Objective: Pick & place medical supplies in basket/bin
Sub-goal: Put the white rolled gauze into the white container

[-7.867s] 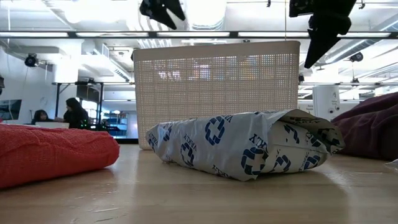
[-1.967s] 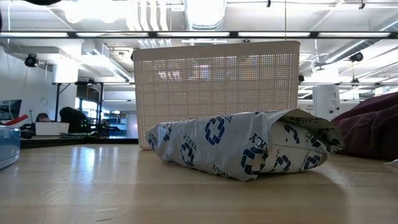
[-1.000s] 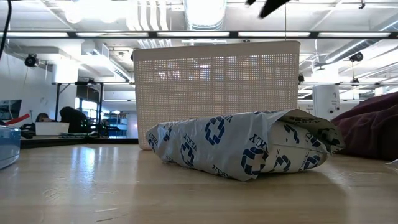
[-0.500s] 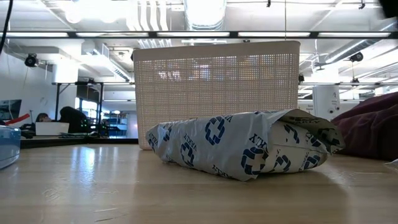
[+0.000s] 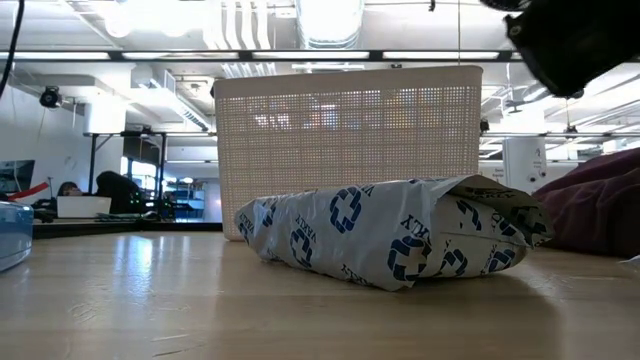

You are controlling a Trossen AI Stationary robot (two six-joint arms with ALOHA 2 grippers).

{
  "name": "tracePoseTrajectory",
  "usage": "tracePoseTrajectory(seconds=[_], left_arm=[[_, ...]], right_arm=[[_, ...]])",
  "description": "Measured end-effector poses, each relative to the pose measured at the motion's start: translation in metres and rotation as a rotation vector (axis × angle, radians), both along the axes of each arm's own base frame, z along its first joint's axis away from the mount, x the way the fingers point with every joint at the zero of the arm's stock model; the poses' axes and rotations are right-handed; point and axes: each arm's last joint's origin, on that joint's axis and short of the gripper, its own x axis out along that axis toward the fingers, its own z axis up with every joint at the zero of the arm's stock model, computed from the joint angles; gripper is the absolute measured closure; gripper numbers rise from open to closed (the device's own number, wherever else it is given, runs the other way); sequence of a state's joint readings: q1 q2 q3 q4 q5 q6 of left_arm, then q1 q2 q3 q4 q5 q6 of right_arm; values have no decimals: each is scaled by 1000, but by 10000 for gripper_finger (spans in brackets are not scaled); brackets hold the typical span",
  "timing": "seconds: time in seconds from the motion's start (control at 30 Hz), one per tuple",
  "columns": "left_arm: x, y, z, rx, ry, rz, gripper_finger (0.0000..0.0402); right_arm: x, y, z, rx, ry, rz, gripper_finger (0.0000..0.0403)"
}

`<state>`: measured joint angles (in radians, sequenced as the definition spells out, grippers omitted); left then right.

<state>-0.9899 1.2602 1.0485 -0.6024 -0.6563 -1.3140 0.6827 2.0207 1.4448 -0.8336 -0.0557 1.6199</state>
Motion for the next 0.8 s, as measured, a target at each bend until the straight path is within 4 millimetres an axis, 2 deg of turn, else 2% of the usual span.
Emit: tracePoseTrajectory(seconds=[0.13,0.27,0.37,0.5,0.6,0.7,0.8], left_arm=[[-3,-1,0,1,-1,-12,156],[-3,-1,0,18,1,-22,156],[-5,1,-1,38,13,-22,156],[-9,9,0,79,40,-15,156],[-14,19,5,96,35,0,156],[-21,34,13,108,32,19,156],[-30,50,22,123,18,38,156]], right_arm=[[6,4,-12,14,-14,4,94],[8,5,-19,30,7,27,117],[8,4,-21,38,25,48,152],[9,1,-17,22,0,57,220],[8,-6,-8,4,2,69,281],[8,-9,9,12,-47,68,342],[6,-13,52,4,-207,33,379]])
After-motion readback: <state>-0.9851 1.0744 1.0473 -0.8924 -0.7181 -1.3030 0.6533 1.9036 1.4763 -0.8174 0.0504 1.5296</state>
